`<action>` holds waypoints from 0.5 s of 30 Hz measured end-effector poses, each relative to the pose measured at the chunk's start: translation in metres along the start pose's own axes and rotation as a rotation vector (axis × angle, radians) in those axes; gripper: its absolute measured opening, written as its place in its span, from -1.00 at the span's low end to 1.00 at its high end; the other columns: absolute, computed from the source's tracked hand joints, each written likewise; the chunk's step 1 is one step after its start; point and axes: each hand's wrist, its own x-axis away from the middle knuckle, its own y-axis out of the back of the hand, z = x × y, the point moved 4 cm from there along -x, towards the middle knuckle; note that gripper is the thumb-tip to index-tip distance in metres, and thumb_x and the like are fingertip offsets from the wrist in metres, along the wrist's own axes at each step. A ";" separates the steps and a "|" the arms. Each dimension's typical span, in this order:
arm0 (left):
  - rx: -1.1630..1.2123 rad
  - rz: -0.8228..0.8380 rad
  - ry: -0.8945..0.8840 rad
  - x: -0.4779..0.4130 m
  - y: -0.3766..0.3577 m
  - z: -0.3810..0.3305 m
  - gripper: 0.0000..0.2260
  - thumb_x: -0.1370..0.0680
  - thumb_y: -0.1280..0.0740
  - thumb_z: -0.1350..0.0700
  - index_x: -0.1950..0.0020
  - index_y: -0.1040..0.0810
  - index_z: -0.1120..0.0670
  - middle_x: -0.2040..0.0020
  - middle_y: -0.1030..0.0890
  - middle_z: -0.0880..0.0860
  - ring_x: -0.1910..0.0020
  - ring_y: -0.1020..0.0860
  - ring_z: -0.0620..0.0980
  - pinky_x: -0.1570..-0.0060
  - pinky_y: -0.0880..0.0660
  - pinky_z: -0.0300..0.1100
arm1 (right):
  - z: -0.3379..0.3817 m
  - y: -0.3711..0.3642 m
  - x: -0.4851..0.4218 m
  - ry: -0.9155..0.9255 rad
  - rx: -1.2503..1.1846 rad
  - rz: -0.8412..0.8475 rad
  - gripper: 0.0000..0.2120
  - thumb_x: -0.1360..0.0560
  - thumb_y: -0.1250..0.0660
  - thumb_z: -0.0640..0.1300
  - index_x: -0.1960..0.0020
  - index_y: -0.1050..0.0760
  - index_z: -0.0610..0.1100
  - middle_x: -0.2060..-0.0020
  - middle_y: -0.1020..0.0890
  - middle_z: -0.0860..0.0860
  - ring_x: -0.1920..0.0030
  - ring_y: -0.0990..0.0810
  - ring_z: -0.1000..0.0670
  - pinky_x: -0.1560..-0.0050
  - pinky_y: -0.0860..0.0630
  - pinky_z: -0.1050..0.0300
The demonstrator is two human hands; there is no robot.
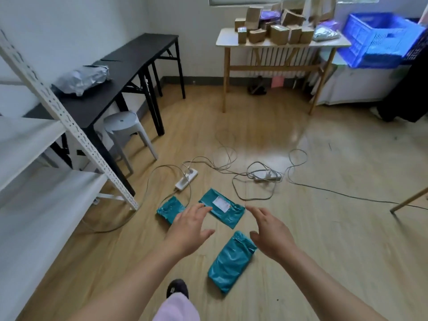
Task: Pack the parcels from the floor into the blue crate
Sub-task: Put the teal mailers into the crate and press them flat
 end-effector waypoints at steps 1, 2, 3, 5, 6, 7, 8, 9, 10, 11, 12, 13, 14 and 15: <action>-0.017 0.021 -0.022 -0.021 0.000 0.002 -0.45 -0.57 -0.21 -0.12 -0.52 -0.12 -0.07 -0.52 -0.14 -0.06 -0.50 -0.12 -0.06 -0.49 -0.05 -0.07 | -0.006 -0.001 -0.014 -0.034 -0.005 -0.001 -0.38 -0.52 -0.24 -0.10 -0.50 -0.09 0.12 -0.39 -0.32 0.11 -0.20 -0.51 0.00 -0.10 -0.50 0.11; -0.030 0.040 -0.045 -0.042 0.000 0.005 -0.45 -0.57 -0.21 -0.12 -0.52 -0.12 -0.08 -0.52 -0.14 -0.07 -0.50 -0.12 -0.06 -0.49 -0.05 -0.07 | -0.011 -0.001 -0.027 -0.068 -0.011 -0.002 -0.39 -0.52 -0.24 -0.10 -0.50 -0.09 0.12 -0.39 -0.32 0.11 -0.20 -0.51 0.00 -0.10 -0.50 0.11; -0.037 0.058 -0.065 -0.062 0.000 0.008 -0.45 -0.57 -0.21 -0.13 -0.52 -0.12 -0.08 -0.52 -0.14 -0.06 -0.50 -0.13 -0.05 -0.48 -0.06 -0.07 | -0.016 -0.003 -0.041 -0.105 -0.020 -0.002 -0.39 -0.51 -0.24 -0.10 -0.49 -0.10 0.12 -0.39 -0.33 0.11 -0.20 -0.51 0.00 -0.09 -0.50 0.11; -0.047 0.085 -0.115 -0.104 0.001 0.015 -0.45 -0.57 -0.21 -0.12 -0.51 -0.12 -0.08 -0.52 -0.15 -0.06 -0.49 -0.15 -0.05 -0.47 -0.08 -0.07 | -0.024 -0.009 -0.069 -0.193 -0.041 -0.007 -0.40 -0.51 -0.23 -0.11 -0.49 -0.09 0.12 -0.38 -0.33 0.10 -0.21 -0.50 0.01 -0.10 -0.49 0.12; -0.052 0.098 -0.144 -0.125 0.001 0.018 -0.46 -0.57 -0.21 -0.12 -0.51 -0.13 -0.08 -0.52 -0.16 -0.06 -0.49 -0.16 -0.05 -0.46 -0.09 -0.08 | -0.028 -0.013 -0.084 -0.238 -0.051 -0.008 -0.40 -0.52 -0.22 -0.11 -0.49 -0.09 0.11 -0.39 -0.33 0.10 -0.22 -0.49 0.01 -0.10 -0.49 0.13; -0.057 0.110 -0.173 -0.145 0.000 0.022 -0.47 -0.57 -0.21 -0.11 -0.50 -0.13 -0.08 -0.51 -0.17 -0.07 -0.48 -0.17 -0.05 -0.46 -0.10 -0.09 | -0.030 -0.018 -0.099 -0.279 -0.060 -0.009 -0.40 -0.52 -0.22 -0.11 -0.50 -0.08 0.11 -0.39 -0.32 0.09 -0.21 -0.49 0.02 -0.10 -0.49 0.14; -0.065 0.118 -0.202 -0.164 -0.002 0.025 -0.47 -0.57 -0.21 -0.11 -0.50 -0.14 -0.08 -0.50 -0.17 -0.08 -0.47 -0.18 -0.06 -0.45 -0.11 -0.11 | -0.033 -0.024 -0.115 -0.313 -0.069 -0.008 -0.40 -0.52 -0.21 -0.11 -0.50 -0.08 0.11 -0.39 -0.32 0.09 -0.19 -0.50 0.03 -0.08 -0.48 0.15; -0.073 0.124 -0.229 -0.182 -0.005 0.029 -0.48 -0.58 -0.21 -0.10 -0.50 -0.14 -0.08 -0.50 -0.18 -0.09 -0.46 -0.19 -0.06 -0.44 -0.11 -0.12 | -0.036 -0.031 -0.130 -0.344 -0.077 -0.006 -0.40 -0.53 -0.20 -0.11 -0.51 -0.07 0.11 -0.38 -0.33 0.09 -0.16 -0.51 0.03 -0.05 -0.47 0.16; -0.080 0.127 -0.253 -0.200 -0.010 0.033 -0.48 -0.58 -0.20 -0.10 -0.50 -0.14 -0.07 -0.48 -0.19 -0.09 -0.45 -0.20 -0.07 -0.43 -0.12 -0.13 | -0.040 -0.039 -0.144 -0.373 -0.085 -0.003 -0.40 -0.53 -0.20 -0.11 -0.51 -0.07 0.10 -0.37 -0.34 0.08 -0.15 -0.51 0.02 -0.03 -0.47 0.16; -0.078 0.132 -0.267 -0.217 -0.017 0.038 -0.49 -0.58 -0.20 -0.09 -0.50 -0.14 -0.07 -0.48 -0.20 -0.09 -0.44 -0.22 -0.07 -0.42 -0.13 -0.14 | -0.045 -0.049 -0.158 -0.396 -0.091 0.003 -0.40 -0.53 -0.19 -0.11 -0.51 -0.07 0.10 -0.36 -0.34 0.07 -0.14 -0.51 0.02 -0.02 -0.47 0.16; -0.072 0.140 -0.273 -0.233 -0.028 0.043 -0.49 -0.58 -0.20 -0.09 -0.50 -0.14 -0.06 -0.47 -0.20 -0.10 -0.44 -0.22 -0.07 -0.42 -0.14 -0.15 | -0.051 -0.060 -0.171 -0.415 -0.095 0.012 -0.41 -0.53 -0.19 -0.11 -0.51 -0.07 0.09 -0.36 -0.35 0.06 -0.14 -0.51 0.02 -0.03 -0.47 0.15; -0.065 0.148 -0.277 -0.248 -0.042 0.048 -0.49 -0.58 -0.20 -0.09 -0.50 -0.15 -0.06 -0.47 -0.20 -0.10 -0.43 -0.23 -0.07 -0.41 -0.14 -0.15 | -0.058 -0.073 -0.183 -0.429 -0.098 0.021 -0.41 -0.53 -0.19 -0.11 -0.51 -0.08 0.09 -0.35 -0.35 0.06 -0.15 -0.51 0.01 -0.03 -0.47 0.14; -0.063 0.158 -0.280 -0.262 -0.058 0.054 -0.49 -0.58 -0.20 -0.09 -0.50 -0.15 -0.06 -0.47 -0.21 -0.10 -0.43 -0.23 -0.07 -0.41 -0.15 -0.15 | -0.067 -0.088 -0.194 -0.442 -0.098 0.030 -0.41 -0.53 -0.19 -0.11 -0.51 -0.08 0.08 -0.34 -0.36 0.05 -0.16 -0.51 0.00 -0.03 -0.47 0.14; -0.057 0.171 -0.280 -0.277 -0.076 0.060 -0.49 -0.58 -0.20 -0.09 -0.50 -0.15 -0.06 -0.46 -0.21 -0.10 -0.43 -0.24 -0.07 -0.40 -0.16 -0.16 | -0.076 -0.105 -0.206 -0.455 -0.098 0.039 -0.41 -0.53 -0.19 -0.12 -0.51 -0.08 0.08 -0.33 -0.37 0.05 -0.15 -0.52 0.00 -0.01 -0.47 0.14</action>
